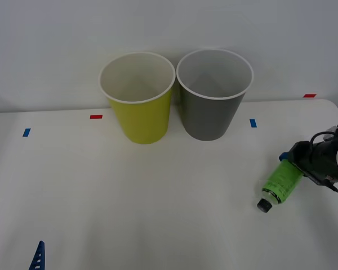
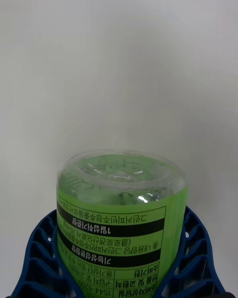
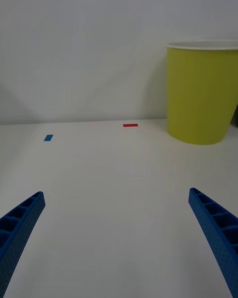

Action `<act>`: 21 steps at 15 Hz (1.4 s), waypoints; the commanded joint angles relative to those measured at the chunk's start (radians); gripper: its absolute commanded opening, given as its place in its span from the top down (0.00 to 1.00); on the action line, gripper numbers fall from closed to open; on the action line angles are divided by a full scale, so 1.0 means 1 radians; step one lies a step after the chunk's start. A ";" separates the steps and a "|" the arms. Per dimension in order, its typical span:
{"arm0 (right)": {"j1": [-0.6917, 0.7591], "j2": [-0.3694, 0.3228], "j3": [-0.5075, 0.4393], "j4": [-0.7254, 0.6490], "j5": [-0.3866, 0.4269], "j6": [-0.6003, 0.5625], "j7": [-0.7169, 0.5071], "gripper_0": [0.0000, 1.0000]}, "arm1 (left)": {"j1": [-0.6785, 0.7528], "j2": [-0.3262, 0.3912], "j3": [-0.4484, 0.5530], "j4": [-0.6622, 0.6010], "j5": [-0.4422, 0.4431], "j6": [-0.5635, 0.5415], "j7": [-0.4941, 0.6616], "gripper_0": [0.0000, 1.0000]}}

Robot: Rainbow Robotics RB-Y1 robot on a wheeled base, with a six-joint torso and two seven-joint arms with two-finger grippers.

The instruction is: Put cans in the gray bin and PET bottles in the light green bin.

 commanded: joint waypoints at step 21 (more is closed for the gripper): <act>0.074 0.207 -0.232 -0.603 0.111 0.092 0.869 1.00 | 0.000 0.000 0.000 0.000 0.000 0.000 0.000 0.00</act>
